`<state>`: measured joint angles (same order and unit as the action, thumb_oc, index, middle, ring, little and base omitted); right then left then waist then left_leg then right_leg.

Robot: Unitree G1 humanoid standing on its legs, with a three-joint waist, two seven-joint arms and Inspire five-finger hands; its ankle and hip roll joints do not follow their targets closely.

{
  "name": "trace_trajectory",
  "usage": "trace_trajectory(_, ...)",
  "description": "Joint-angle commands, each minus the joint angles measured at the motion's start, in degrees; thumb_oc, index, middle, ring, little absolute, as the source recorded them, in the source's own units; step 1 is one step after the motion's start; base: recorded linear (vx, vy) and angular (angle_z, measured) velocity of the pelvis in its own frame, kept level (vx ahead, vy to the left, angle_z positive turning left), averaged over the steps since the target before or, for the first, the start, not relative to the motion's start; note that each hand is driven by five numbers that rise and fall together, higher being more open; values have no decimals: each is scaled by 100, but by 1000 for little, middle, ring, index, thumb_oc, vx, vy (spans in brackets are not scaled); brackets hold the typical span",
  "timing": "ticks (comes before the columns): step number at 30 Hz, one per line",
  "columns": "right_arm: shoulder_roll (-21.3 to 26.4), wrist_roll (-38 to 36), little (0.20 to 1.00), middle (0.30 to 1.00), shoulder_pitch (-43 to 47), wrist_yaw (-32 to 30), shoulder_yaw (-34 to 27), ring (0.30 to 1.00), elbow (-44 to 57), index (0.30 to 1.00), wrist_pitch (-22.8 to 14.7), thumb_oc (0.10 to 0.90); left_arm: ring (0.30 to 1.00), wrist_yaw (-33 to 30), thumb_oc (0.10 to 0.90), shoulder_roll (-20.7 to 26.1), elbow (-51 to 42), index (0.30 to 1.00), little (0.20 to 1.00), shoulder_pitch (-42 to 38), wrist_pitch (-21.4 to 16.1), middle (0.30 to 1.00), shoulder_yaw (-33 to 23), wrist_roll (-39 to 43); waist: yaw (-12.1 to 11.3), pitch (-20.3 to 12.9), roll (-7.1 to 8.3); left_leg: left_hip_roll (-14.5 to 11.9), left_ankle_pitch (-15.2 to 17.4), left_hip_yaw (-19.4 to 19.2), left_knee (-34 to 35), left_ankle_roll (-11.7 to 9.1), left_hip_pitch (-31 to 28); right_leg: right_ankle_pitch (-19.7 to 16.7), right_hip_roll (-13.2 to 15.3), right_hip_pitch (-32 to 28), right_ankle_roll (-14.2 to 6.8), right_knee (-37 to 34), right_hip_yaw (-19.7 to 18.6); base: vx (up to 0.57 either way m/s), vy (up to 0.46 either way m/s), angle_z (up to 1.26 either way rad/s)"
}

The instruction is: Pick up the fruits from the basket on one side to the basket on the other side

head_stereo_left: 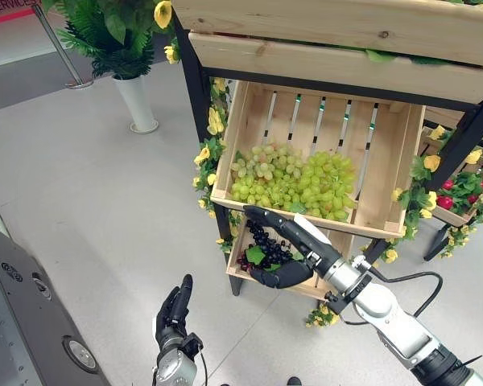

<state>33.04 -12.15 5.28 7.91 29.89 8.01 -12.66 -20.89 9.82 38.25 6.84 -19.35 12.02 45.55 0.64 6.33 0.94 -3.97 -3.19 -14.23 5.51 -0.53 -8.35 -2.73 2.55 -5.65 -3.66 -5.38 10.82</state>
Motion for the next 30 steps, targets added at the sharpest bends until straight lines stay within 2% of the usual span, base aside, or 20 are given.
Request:
trace_trajectory(1, -674, -1509, 900, 900, 332, 533, -57, 900, 78, 900, -375, 800, 900, 38, 800, 164, 151, 900, 900, -654, -487, 900, 103, -380, -112, 18, 61, 121, 920, 301, -51, 41, -157, 478, 329, -373, -190, 38, 287, -3, -18, 7)
trace_trajectory(4, -1032, -2328, 900, 900, 81, 1028, 36, 900, -200, 900, -221, 800, 900, 2, 800, 128, 194, 900, 900, -601, -530, 900, 175, -420, -115, 20, 46, 131, 923, 311, -51, 34, -158, 490, 329, -389, -185, 38, 325, 4, -10, 3)
trace_trajectory(6, -1241, -2572, 900, 900, -84, 1293, 188, 900, -410, 900, -196, 800, 900, -14, 800, 112, 233, 900, 900, -564, -527, 900, 220, -441, -129, 9, 35, 140, 917, 323, -51, 26, -161, 491, 332, -406, -188, 38, 356, 19, -9, 4)
trace_trajectory(12, -1280, -2410, 900, 900, -101, 1919, 670, 900, -976, 900, -47, 800, 900, 25, 800, 179, 374, 900, 900, -616, -440, 900, 281, -479, -229, 12, 27, 173, 881, 384, -51, 18, -141, 501, 347, -436, -181, 38, 475, 12, -7, 4)
trace_trajectory(18, -1193, -1942, 900, 900, 2, 1594, 881, 900, -1647, 900, 187, 800, 900, 89, 800, 252, 647, 900, 900, -755, -327, 900, 232, -635, -328, 53, 64, 235, 888, 555, -51, 29, -124, 545, 323, -514, -149, 38, 571, 25, -19, 9)
trace_trajectory(21, -1179, -1935, 900, 900, -138, 1274, 774, 900, -1880, 900, 295, 800, 900, 75, 800, 276, 724, 900, 900, -717, -188, 900, 185, -837, -308, 70, 64, 249, 887, 688, -51, 67, -128, 745, 280, -491, -98, 336, 526, 38, -64, 14)
trace_trajectory(22, -1210, -1809, 900, 900, -232, 1180, 683, 900, -1993, 900, 266, 800, 900, 131, 800, 314, 795, 900, 900, -719, -95, 900, 127, -744, -254, 110, 41, 249, 830, 832, -51, 116, -108, 990, 260, -288, -56, 931, 387, -11, -144, 14)
trace_trajectory(23, -1216, -1750, 900, 900, -280, 1098, 638, 900, -2041, 900, 260, 800, 900, 134, 800, 341, 849, 900, 900, -740, -44, 900, 90, -526, -215, 142, 32, 254, 790, 930, -53, 145, -89, 1076, 251, -143, -45, 1224, 270, -69, -186, 24)
trace_trajectory(24, -1198, -1713, 900, 900, -339, 1001, 585, 900, -2097, 900, 181, 800, 900, 172, 800, 384, 962, 900, 900, -809, -5, 900, 29, -402, -128, 216, 30, 258, 787, 1126, -182, 193, 10, 1152, 207, 106, -10, 1671, -32, -76, -149, 30)
trace_trajectory(25, -1194, -1706, 900, 900, -350, 982, 572, 900, -2107, 900, 165, 800, 900, 175, 800, 394, 986, 900, 900, -827, 6, 900, 21, -392, -109, 223, 29, 257, 785, 1165, -209, 200, 43, 1160, 189, 158, 1, 1731, -96, -152, -279, 47)
trace_trajectory(26, -1148, -1782, 900, 900, -409, 817, 451, 900, -2197, 900, 106, 800, 900, 135, 800, 472, 1188, 900, 900, -970, 57, 900, -13, -385, -5, 312, 38, 236, 771, 1421, -417, 205, 216, 1347, 53, 330, 157, 1923, -403, -138, -316, 74)
trace_trajectory(28, -1145, -1822, 900, 900, -442, 814, 316, 900, -2413, 900, 48, 800, 900, 50, 800, 496, 1377, 900, 900, -1039, 132, 900, -55, -373, 34, 374, 95, 202, 771, 1540, -631, 138, 358, 1430, -70, 298, 324, 1834, -465, -135, -407, 120)
trace_trajectory(29, -1149, -1762, 900, 900, -443, 824, 258, 900, -2561, 900, 43, 800, 900, 24, 800, 466, 1490, 900, 900, -1014, 159, 900, -143, -399, 9, 404, 156, 164, 743, 1587, -736, 35, 454, 1367, -111, 187, 397, 1621, -405, -142, -466, 131)
trace_trajectory(30, -1193, -1550, 900, 900, -391, 765, 173, 900, -2836, 900, 119, 800, 900, -81, 800, 357, 1665, 900, 900, -874, 138, 900, -297, -556, -84, 472, 190, 39, 432, 1579, -711, -197, 635, 1262, -103, 6, 426, 1403, -189, -122, -367, 106)
